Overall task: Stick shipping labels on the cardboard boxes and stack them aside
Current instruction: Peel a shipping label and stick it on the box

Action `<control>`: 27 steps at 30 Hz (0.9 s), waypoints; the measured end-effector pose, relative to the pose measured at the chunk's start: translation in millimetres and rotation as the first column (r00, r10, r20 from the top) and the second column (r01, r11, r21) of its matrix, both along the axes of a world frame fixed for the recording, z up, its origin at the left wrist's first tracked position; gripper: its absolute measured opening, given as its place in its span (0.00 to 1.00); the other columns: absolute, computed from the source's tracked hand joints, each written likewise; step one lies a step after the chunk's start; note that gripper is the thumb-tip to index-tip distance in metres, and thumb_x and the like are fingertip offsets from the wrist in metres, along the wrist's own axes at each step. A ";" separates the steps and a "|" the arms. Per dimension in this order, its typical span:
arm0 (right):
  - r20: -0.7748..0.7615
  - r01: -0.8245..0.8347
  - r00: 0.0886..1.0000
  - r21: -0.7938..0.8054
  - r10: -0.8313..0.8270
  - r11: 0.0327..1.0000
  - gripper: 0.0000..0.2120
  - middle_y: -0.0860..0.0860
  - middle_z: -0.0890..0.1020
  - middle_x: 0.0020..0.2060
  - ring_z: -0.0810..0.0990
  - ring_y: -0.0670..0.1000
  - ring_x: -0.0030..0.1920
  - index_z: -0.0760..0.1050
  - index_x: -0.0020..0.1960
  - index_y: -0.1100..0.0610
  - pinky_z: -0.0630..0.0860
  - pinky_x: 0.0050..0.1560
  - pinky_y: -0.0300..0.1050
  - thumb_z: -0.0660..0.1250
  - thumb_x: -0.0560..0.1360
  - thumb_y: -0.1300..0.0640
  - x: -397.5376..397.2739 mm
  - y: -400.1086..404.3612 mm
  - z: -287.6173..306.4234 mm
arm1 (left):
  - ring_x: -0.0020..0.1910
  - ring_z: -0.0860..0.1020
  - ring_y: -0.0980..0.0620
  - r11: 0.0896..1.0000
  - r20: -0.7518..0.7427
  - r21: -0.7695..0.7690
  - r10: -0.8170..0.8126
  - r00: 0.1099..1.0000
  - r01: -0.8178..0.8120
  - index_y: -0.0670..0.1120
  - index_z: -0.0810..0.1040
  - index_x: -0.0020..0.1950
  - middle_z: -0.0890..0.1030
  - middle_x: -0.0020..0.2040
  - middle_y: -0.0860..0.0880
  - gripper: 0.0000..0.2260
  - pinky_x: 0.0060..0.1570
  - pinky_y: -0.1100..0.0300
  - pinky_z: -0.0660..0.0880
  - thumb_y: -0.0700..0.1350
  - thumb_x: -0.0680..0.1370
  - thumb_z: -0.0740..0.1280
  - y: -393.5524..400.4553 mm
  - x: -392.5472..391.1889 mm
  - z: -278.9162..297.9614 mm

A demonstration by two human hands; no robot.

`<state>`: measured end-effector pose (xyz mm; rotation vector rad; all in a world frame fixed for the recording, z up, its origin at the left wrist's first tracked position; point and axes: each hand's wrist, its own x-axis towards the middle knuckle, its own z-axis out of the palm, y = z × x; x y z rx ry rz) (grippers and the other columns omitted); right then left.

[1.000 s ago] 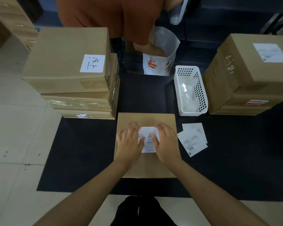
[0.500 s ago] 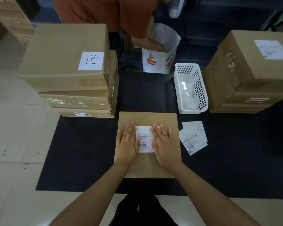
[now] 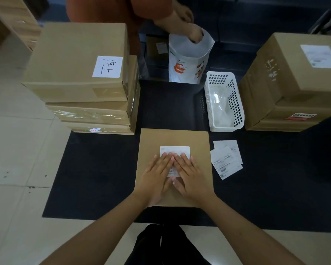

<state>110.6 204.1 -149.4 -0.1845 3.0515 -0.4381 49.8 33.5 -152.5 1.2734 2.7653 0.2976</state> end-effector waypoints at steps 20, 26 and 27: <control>0.021 -0.043 0.999 0.002 0.043 0.999 0.30 0.56 0.56 0.77 0.46 0.51 0.78 0.53 0.77 0.61 0.44 0.76 0.49 0.48 0.82 0.44 18.6 1.0 -3.5 | 0.77 0.48 0.49 0.988 0.051 0.035 -0.152 0.987 0.151 0.42 0.51 0.77 0.56 0.77 0.44 0.25 0.74 0.55 0.46 0.54 0.84 0.44 -15.7 13.8 2.0; 0.049 -0.114 0.993 0.127 0.108 0.985 0.31 0.54 0.54 0.78 0.48 0.51 0.78 0.52 0.78 0.60 0.48 0.75 0.54 0.45 0.82 0.41 21.2 10.4 -0.7 | 0.77 0.55 0.48 0.990 -0.002 -0.083 -0.110 0.994 0.110 0.41 0.53 0.77 0.59 0.77 0.44 0.26 0.71 0.47 0.54 0.56 0.83 0.42 -19.4 19.9 -2.9; 0.052 -0.066 0.997 0.120 0.060 0.991 0.32 0.54 0.54 0.78 0.47 0.50 0.78 0.52 0.78 0.60 0.48 0.75 0.55 0.45 0.82 0.40 23.0 8.8 -0.2 | 0.77 0.55 0.48 0.996 0.005 -0.078 -0.045 0.999 0.046 0.41 0.53 0.77 0.59 0.77 0.44 0.26 0.72 0.47 0.54 0.55 0.83 0.42 -18.3 23.3 -2.7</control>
